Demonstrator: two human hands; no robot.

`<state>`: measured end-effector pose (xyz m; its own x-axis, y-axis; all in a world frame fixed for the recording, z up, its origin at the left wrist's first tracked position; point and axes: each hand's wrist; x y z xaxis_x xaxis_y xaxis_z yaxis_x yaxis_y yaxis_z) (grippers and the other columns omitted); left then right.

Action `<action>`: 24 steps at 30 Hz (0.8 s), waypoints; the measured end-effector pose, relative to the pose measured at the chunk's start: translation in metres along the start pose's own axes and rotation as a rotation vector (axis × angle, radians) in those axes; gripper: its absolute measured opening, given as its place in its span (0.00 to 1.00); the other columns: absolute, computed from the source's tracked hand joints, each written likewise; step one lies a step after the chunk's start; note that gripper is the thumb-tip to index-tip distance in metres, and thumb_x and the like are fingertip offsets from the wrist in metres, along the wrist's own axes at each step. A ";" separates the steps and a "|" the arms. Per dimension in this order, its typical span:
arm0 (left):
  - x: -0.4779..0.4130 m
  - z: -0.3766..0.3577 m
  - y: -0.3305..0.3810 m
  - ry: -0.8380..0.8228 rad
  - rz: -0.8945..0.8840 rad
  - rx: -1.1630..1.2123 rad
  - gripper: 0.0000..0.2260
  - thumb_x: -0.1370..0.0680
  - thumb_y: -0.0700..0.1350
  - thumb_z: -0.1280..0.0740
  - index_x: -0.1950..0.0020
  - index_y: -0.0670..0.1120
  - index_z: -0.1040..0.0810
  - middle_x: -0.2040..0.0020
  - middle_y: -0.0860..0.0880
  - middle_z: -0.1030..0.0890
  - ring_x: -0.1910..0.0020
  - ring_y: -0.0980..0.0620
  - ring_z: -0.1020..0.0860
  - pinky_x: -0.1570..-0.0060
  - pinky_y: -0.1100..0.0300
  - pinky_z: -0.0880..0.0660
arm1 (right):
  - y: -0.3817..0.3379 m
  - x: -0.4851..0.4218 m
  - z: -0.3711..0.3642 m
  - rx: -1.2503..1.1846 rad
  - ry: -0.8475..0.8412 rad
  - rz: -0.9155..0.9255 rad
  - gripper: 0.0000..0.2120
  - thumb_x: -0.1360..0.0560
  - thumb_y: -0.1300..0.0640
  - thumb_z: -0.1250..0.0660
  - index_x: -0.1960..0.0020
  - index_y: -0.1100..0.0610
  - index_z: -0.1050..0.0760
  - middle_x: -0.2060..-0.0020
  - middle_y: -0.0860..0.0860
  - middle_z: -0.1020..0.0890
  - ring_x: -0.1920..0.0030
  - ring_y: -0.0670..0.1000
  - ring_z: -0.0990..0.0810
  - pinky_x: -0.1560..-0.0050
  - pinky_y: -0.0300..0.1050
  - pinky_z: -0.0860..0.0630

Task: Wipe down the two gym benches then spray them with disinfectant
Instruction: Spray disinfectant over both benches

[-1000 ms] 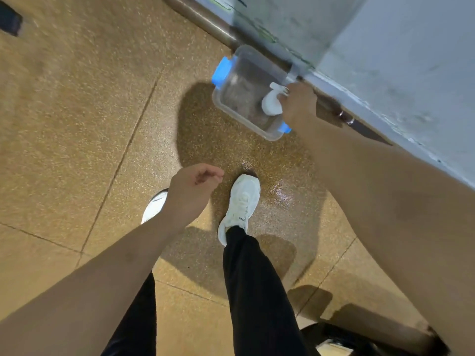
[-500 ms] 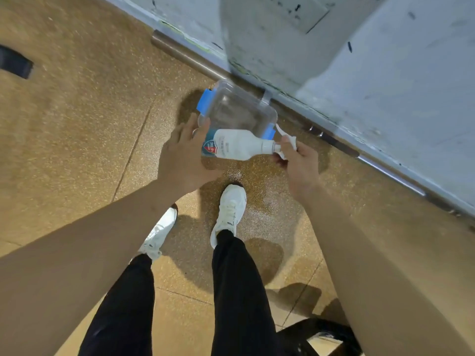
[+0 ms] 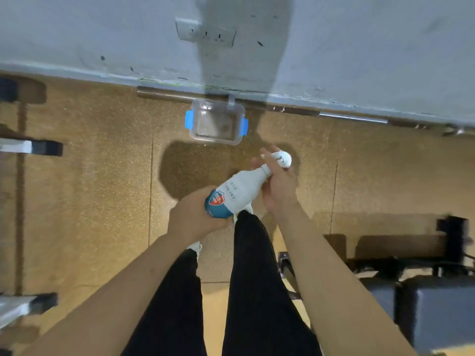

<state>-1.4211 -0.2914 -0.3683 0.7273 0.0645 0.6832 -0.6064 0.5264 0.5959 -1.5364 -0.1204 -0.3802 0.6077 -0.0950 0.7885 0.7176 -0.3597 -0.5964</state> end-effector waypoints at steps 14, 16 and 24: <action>0.236 -0.043 0.120 -0.494 -0.342 -0.322 0.31 0.39 0.65 0.22 0.39 0.59 0.23 0.47 0.60 0.16 0.50 0.60 0.18 0.46 0.55 0.19 | -0.028 0.285 0.162 -0.106 0.511 0.156 0.05 0.23 0.61 0.29 0.53 0.56 0.24 0.57 0.57 0.18 0.59 0.55 0.18 0.54 0.54 0.21; 0.258 -0.063 0.131 -0.542 -0.388 -0.384 0.30 0.40 0.67 0.23 0.41 0.60 0.22 0.49 0.61 0.16 0.51 0.61 0.18 0.46 0.53 0.18 | -0.021 0.315 0.197 -0.261 0.579 0.133 0.06 0.24 0.60 0.27 0.53 0.55 0.25 0.56 0.59 0.19 0.60 0.55 0.20 0.55 0.54 0.22; 0.346 -0.159 0.178 -0.677 -0.588 -0.578 0.21 0.33 0.57 0.19 0.43 0.59 0.22 0.53 0.62 0.17 0.55 0.67 0.20 0.53 0.62 0.21 | 0.004 0.416 0.329 -0.441 0.730 0.203 0.05 0.23 0.57 0.29 0.49 0.54 0.24 0.54 0.56 0.18 0.57 0.55 0.17 0.58 0.48 0.19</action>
<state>-1.2264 -0.0403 -0.0927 0.4186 -0.7213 0.5518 0.1552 0.6554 0.7391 -1.1685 0.1440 -0.1038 0.2312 -0.7124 0.6626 0.3309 -0.5829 -0.7421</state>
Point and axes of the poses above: each hand's wrist, its own x-axis away from the middle knuckle, its own z-axis out of the back of the hand, y = z × x
